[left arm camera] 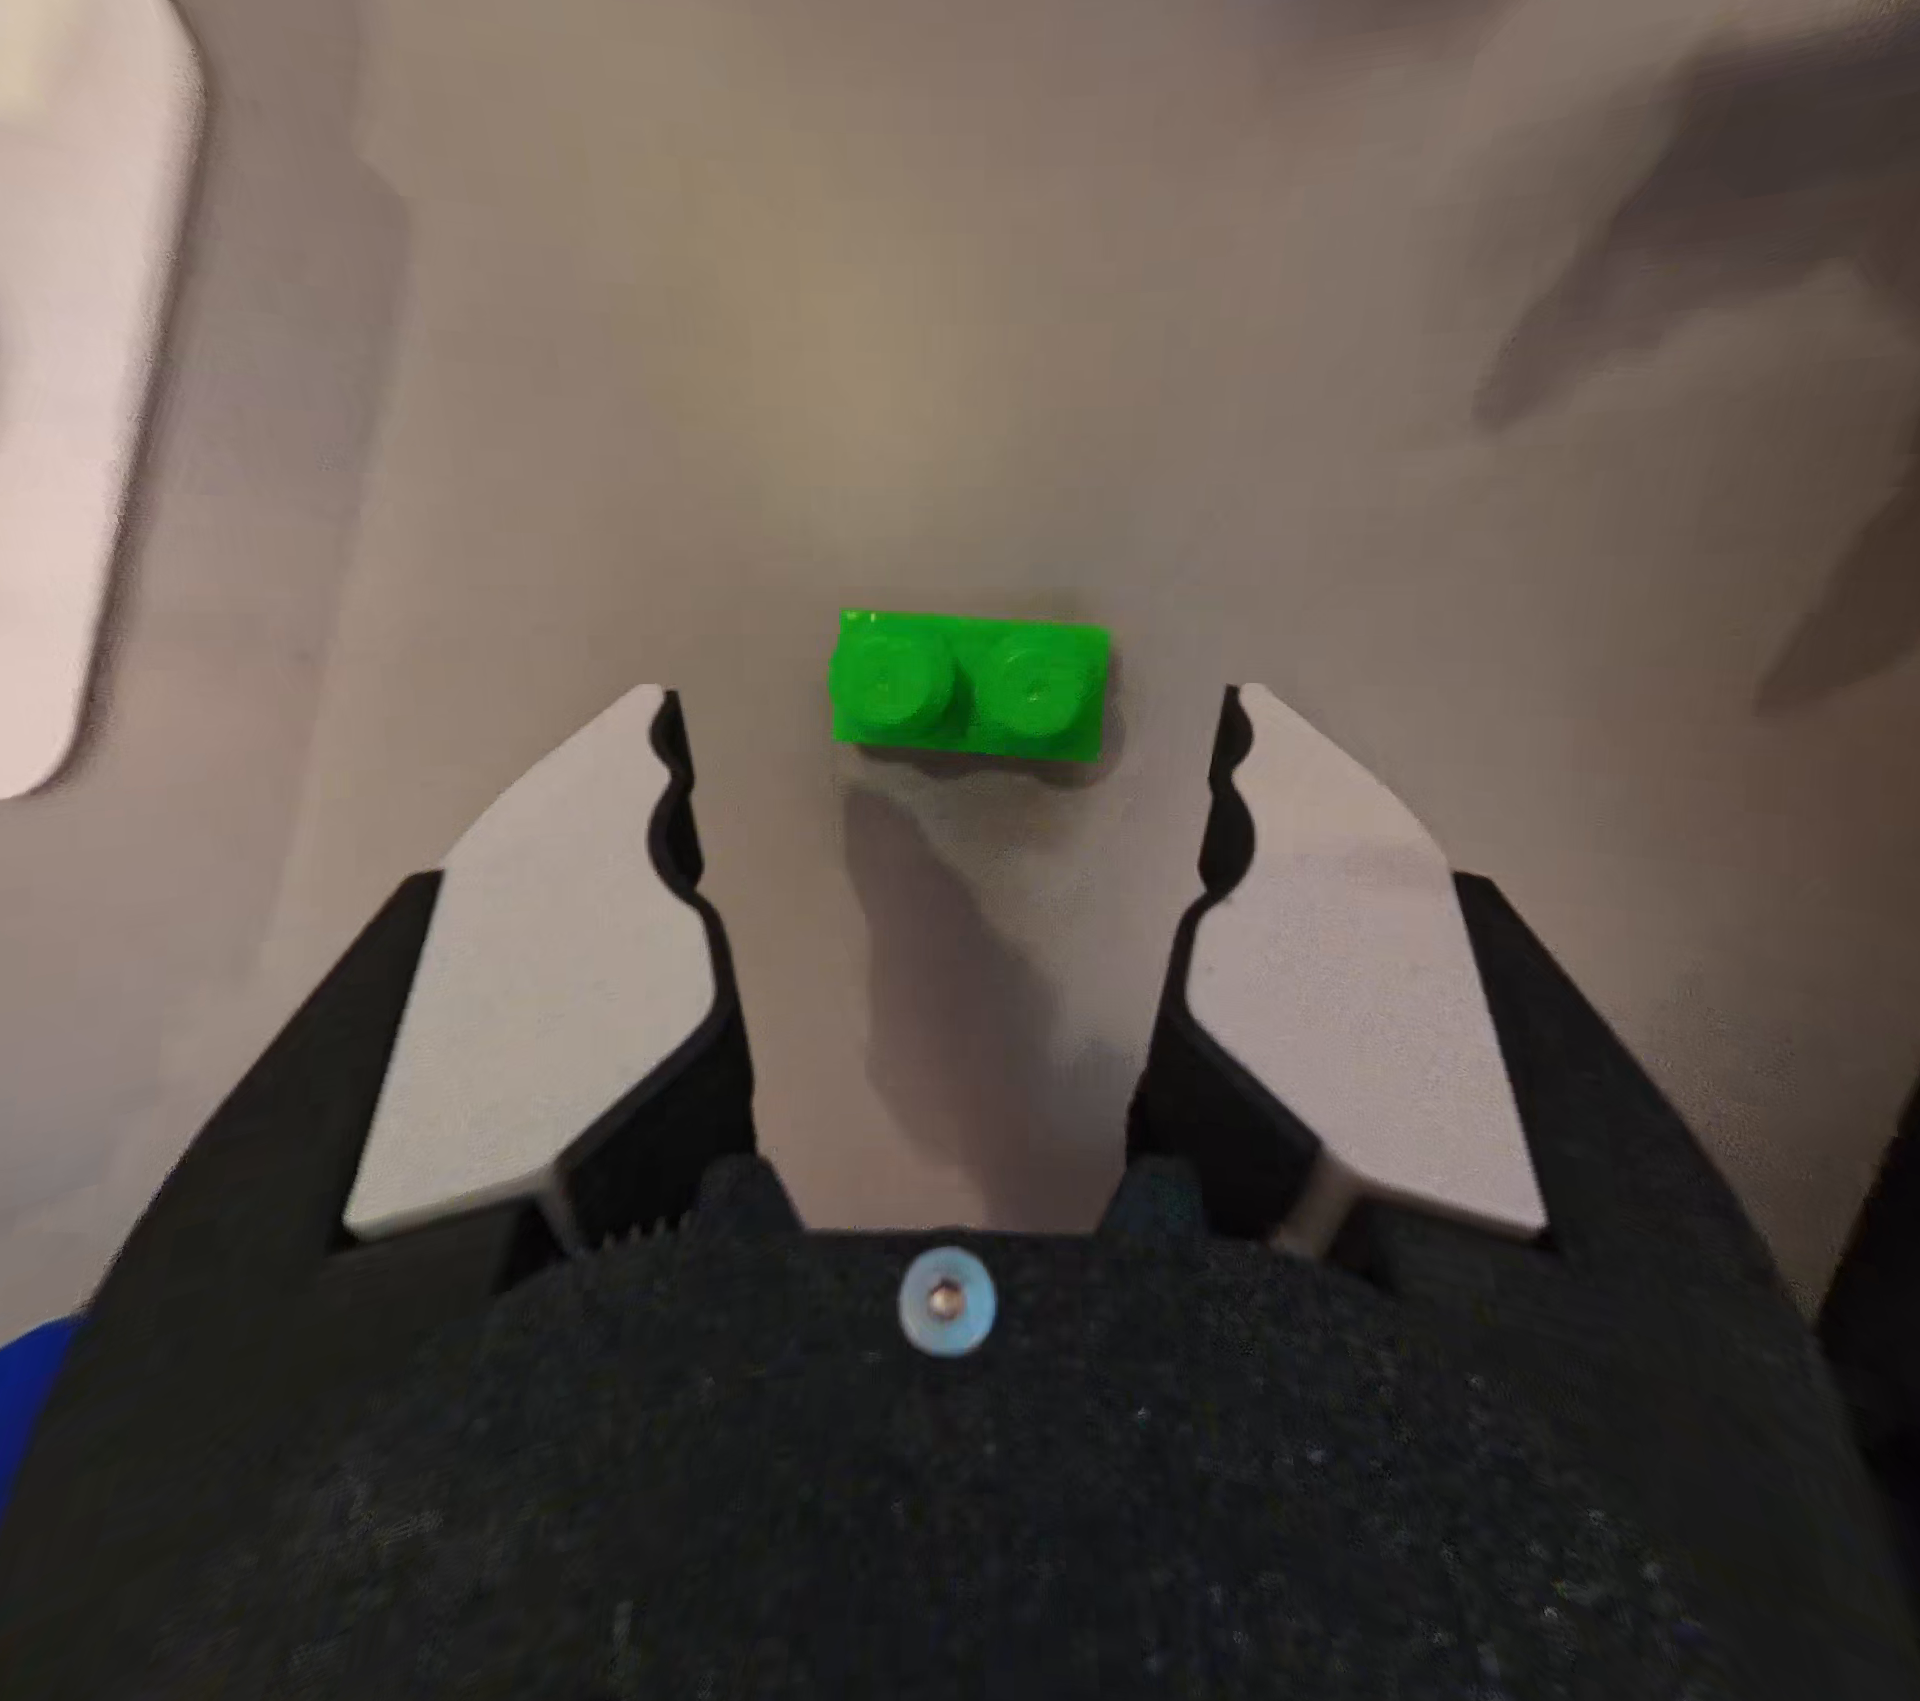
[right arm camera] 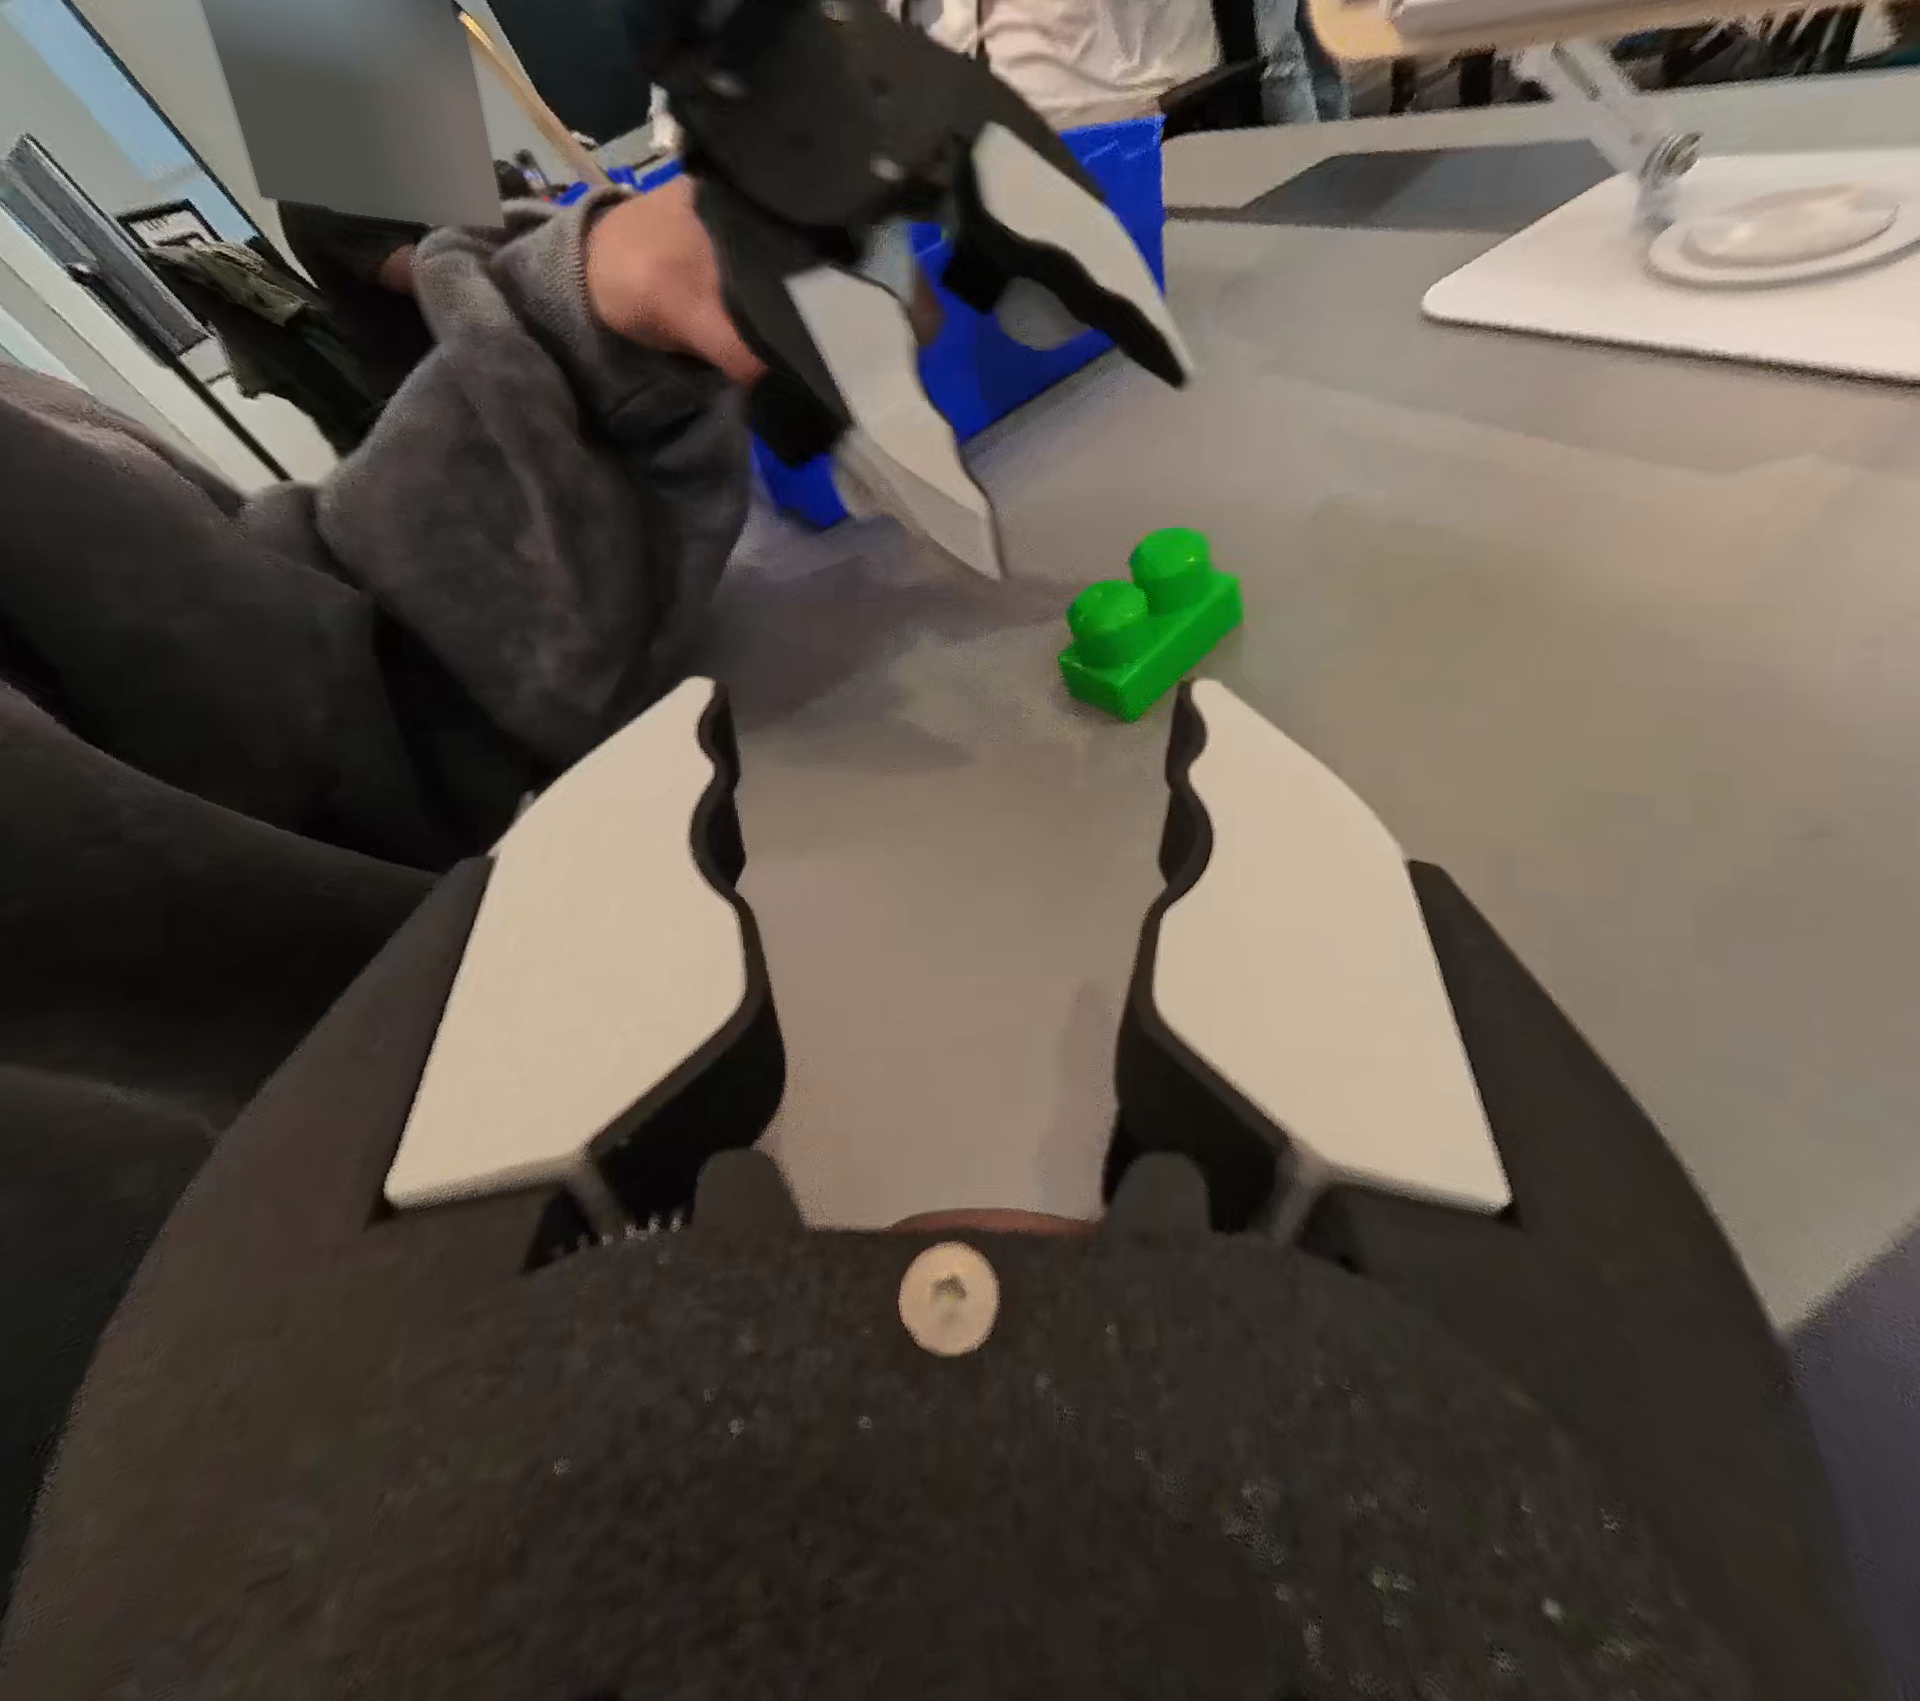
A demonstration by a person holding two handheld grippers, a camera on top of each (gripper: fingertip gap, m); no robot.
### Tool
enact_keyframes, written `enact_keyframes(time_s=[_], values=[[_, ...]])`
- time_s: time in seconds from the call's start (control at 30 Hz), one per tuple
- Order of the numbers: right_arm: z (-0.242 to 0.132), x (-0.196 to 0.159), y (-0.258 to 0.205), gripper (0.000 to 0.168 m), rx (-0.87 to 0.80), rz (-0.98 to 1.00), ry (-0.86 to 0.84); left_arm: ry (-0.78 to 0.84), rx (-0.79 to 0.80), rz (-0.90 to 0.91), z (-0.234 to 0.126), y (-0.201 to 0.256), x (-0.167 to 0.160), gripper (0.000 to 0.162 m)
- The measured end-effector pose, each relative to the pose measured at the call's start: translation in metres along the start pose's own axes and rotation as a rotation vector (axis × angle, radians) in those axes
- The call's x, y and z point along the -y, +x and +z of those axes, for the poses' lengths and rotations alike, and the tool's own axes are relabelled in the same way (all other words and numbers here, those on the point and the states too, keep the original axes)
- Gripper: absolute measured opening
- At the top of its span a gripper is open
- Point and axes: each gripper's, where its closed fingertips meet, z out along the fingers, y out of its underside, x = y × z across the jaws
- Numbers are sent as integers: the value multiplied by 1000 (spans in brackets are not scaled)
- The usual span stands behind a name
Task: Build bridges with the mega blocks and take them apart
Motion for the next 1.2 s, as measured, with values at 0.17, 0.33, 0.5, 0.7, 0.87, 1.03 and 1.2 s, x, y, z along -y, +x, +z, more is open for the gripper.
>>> enact_keyframes(time_s=[0.17, 0.33, 0.5, 0.7, 0.87, 1.03, 1.2], values=[[6, -8, 7, 80, -65, -95, -57, 538, 25, -279, -65, 13, 3, 85], [19, -14, 8, 80, -90, -172, -120, 620, 21, -481, -57, 34, -38, 85], [33, -10, 12, 77, -122, -250, -196, 625, 144, -502, -54, 41, -49, 85], [70, -9, 13, 76, -9, -344, -583, 612, 169, -486, -51, 53, -55, 83], [113, -28, 47, 83, 21, -632, -987, 572, 80, -462, -45, 75, -63, 84], [131, -60, 67, 76, 143, -779, -1260, 549, 74, -430, -44, 89, -69, 84], [141, -68, 67, 73, 194, -827, -1288, 540, 59, -418, -44, 96, -74, 84]])
